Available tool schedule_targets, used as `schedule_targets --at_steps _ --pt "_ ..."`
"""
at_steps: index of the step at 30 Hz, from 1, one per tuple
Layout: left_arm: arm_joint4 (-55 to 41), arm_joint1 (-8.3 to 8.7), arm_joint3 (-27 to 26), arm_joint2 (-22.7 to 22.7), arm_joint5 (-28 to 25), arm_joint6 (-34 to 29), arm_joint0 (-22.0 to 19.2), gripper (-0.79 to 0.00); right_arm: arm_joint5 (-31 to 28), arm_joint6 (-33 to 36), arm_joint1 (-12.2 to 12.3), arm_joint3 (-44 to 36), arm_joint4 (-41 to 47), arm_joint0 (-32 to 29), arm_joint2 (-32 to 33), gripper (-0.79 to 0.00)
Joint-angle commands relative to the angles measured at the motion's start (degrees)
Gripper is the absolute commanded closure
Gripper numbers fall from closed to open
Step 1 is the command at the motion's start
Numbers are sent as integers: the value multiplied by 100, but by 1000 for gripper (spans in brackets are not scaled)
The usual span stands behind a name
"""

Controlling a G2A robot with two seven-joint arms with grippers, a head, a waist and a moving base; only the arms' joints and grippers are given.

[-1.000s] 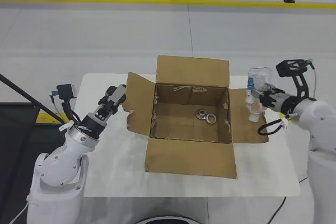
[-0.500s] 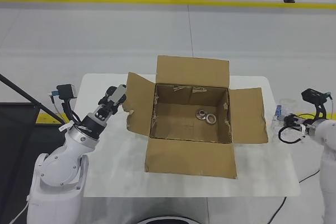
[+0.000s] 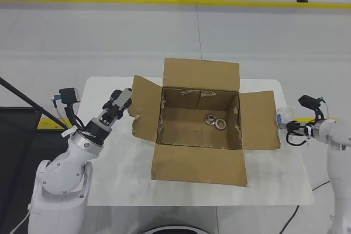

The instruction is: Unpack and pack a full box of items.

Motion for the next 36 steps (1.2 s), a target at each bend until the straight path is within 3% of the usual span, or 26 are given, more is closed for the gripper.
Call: schedule_targets --at_steps 1,4,7,8,10,16,22,27,31,36 --pt "0 0 0 0 0 0 0 -785 -57 -8 3 145 9 91 -75 0" --pt "0 0 0 0 0 0 0 -785 -115 -41 5 328 32 216 -204 0" --pt "0 0 0 0 0 0 0 -785 -144 -47 9 488 51 330 -316 -329" --pt "0 0 0 0 0 0 0 -785 -148 -56 12 534 52 365 -347 -376" --pt "0 0 0 0 0 0 0 -785 -154 -70 18 619 70 423 -398 -610" --pt "0 0 0 0 0 0 0 -785 -193 -88 40 759 111 554 -536 -785" --pt "0 0 0 0 0 0 0 -785 -102 -62 99 542 38 597 -551 -785" --pt "0 0 0 0 0 0 0 -785 143 -11 185 -154 -73 434 -393 -785" --pt "0 0 0 0 0 0 0 -785 455 73 254 -1171 -152 171 -200 -785" --pt "0 0 0 0 0 0 0 -785 823 168 308 -3078 -135 -307 18 -785"
